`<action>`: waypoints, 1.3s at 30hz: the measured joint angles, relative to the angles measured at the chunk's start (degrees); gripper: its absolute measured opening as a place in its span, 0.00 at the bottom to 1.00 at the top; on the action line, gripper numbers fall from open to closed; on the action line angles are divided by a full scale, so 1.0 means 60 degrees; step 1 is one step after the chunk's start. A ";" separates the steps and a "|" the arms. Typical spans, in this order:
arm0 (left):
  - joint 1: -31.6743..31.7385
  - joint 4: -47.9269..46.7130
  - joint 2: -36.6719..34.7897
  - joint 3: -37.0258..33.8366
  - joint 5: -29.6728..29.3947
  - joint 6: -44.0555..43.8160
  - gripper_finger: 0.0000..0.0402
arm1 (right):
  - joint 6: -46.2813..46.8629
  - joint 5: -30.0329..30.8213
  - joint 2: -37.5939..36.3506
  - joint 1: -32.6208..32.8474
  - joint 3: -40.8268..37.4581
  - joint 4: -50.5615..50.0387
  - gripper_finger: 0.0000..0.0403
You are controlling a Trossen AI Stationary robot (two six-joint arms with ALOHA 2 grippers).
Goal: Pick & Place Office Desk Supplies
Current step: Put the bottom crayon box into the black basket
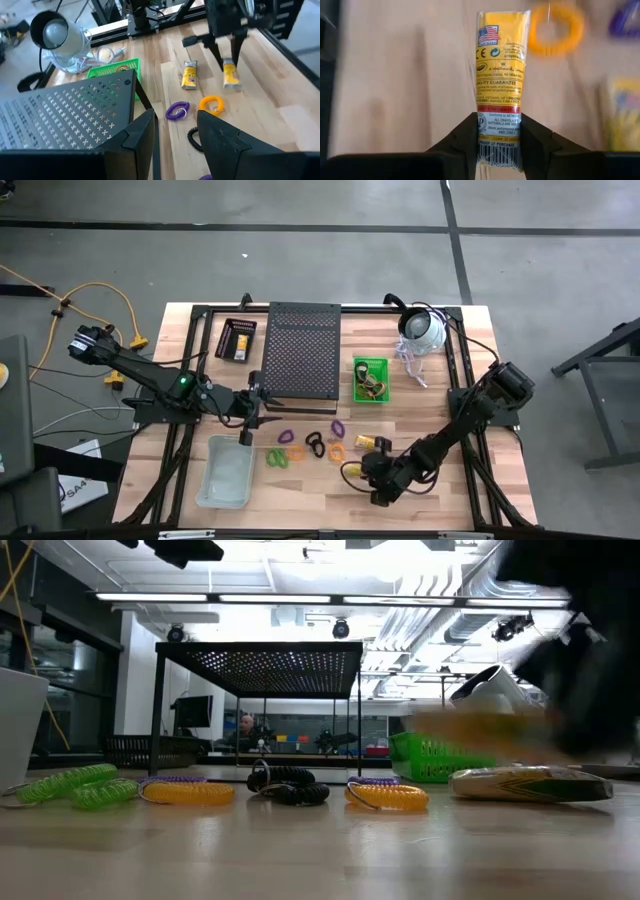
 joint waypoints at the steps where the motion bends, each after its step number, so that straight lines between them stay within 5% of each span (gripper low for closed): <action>1: 0.0002 0.0009 -0.0002 0.0000 0.0067 0.0237 0.35 | -0.0142 -0.0063 -0.0088 -0.0097 0.0001 0.0372 0.26; 17: -0.0511 0.0617 -0.0002 0.0000 0.0209 0.5293 0.35 | -0.1322 -0.2381 -0.0468 -0.1872 0.0009 0.4493 0.26; 25: -0.0852 0.1015 0.0069 0.0000 0.1145 0.7388 0.35 | -0.1350 -0.3839 -0.0471 -0.2787 0.0018 0.6041 0.26; 39: -0.0900 0.1873 0.0446 -0.0002 0.1135 0.8586 0.35 | -0.1367 -0.5170 -0.0471 -0.3826 0.0022 0.6958 0.26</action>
